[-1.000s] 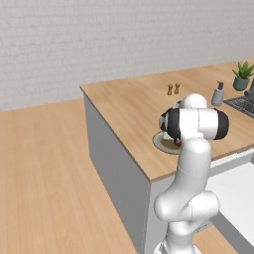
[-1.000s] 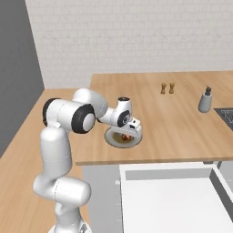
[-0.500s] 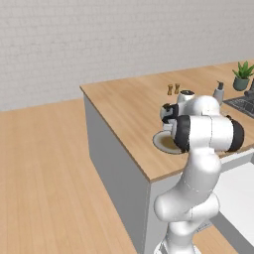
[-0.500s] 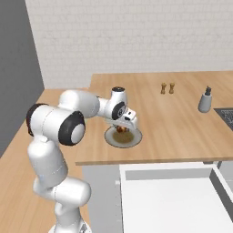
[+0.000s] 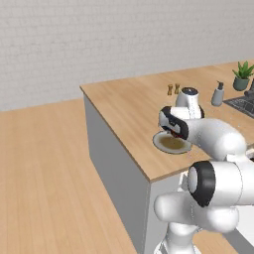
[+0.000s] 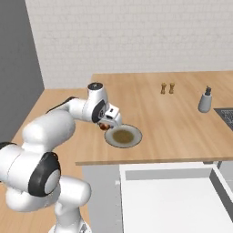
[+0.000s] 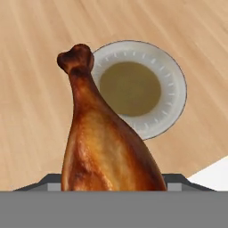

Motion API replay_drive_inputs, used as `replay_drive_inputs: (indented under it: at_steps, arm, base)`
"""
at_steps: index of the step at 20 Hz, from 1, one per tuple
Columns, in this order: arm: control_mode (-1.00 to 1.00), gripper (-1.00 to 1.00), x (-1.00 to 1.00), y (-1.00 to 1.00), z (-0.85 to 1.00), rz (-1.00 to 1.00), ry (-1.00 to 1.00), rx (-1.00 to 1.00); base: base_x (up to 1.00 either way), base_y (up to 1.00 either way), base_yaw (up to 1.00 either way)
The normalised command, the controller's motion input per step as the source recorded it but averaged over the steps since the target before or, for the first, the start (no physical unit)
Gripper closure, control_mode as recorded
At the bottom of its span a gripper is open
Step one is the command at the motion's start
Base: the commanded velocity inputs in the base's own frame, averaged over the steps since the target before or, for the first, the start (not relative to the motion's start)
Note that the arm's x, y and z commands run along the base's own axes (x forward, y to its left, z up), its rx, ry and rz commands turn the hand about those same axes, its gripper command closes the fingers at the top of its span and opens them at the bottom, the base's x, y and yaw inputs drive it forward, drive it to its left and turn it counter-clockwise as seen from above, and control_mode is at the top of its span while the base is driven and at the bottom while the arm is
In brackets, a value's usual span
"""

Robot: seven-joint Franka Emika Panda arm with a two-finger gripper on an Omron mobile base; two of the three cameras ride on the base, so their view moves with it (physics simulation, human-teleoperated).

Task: Pick up the knife from the drawer and place it on the cutting board. Then place the meat from the plate to the cutting board.

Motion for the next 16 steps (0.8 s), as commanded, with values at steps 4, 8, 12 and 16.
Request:
replay_drive_inputs:
  at_steps: [4, 8, 12, 16]
  arm:
    - [-1.00, 1.00, -0.99, 0.57, -0.07, 0.26, -0.01, -0.19]
    - [1.00, 1.00, 0.00, 0.00, 0.00, 0.00, 0.00, 0.00]
    - [1.00, 1.00, 0.00, 0.00, 0.00, 0.00, 0.00, 0.00]
    - [1.00, 1.00, 0.00, 0.00, 0.00, 0.00, 0.00, 0.00]
  base:
    - [0.00, 0.00, 0.00]
    - [-1.00, 0.38, 0.33]
    - [-1.00, 0.37, 0.32]
    - [-1.00, 0.18, 0.14]
